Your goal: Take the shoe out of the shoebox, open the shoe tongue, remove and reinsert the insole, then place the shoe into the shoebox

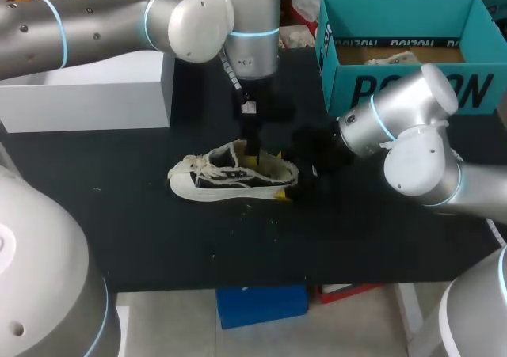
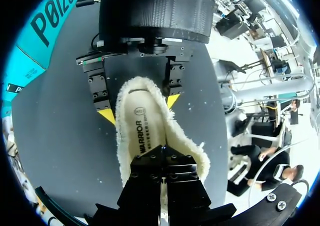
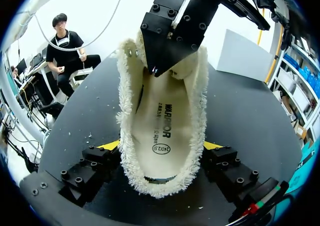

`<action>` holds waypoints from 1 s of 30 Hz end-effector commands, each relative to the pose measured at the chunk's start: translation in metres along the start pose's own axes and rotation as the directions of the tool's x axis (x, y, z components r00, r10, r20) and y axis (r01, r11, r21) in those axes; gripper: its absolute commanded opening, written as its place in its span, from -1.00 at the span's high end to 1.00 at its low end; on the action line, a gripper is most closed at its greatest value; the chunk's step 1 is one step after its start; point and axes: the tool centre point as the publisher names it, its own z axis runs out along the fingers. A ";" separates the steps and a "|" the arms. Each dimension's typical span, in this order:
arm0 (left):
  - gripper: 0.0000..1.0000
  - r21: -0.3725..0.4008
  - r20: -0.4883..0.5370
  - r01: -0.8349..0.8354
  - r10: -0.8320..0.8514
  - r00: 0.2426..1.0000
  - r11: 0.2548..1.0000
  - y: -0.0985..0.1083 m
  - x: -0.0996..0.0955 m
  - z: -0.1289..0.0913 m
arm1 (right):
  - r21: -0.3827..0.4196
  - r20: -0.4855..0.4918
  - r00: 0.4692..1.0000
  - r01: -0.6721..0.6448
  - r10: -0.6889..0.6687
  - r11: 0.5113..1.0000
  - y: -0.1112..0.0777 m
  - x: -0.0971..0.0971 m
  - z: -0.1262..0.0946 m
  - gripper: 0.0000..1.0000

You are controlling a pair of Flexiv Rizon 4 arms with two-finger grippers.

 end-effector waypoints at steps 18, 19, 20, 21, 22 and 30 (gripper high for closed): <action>1.00 -0.010 -0.021 0.050 -0.050 0.999 0.999 0.015 0.003 0.035 | 0.003 0.001 1.000 -0.001 0.001 1.000 0.000 0.000 0.002 1.00; 1.00 -0.010 -0.021 0.054 -0.054 0.998 0.998 0.015 0.003 0.035 | 0.003 0.001 1.000 -0.001 0.001 1.000 0.000 0.000 0.002 1.00; 1.00 -0.006 -0.022 0.058 -0.058 0.998 0.998 0.017 0.001 0.037 | 0.003 0.001 1.000 -0.001 0.001 1.000 0.000 0.000 0.002 1.00; 1.00 -0.001 -0.023 0.061 -0.061 0.998 0.998 0.018 0.000 0.038 | 0.003 0.001 1.000 -0.001 0.001 1.000 0.000 0.000 0.002 1.00; 1.00 0.001 -0.023 0.064 -0.064 0.998 0.998 0.018 0.000 0.039 | 0.003 0.001 1.000 -0.001 0.001 1.000 0.000 0.000 0.002 1.00; 1.00 0.023 -0.029 0.076 -0.075 0.997 0.997 0.017 0.001 0.043 | 0.003 0.001 1.000 -0.001 0.001 1.000 0.000 0.000 0.002 1.00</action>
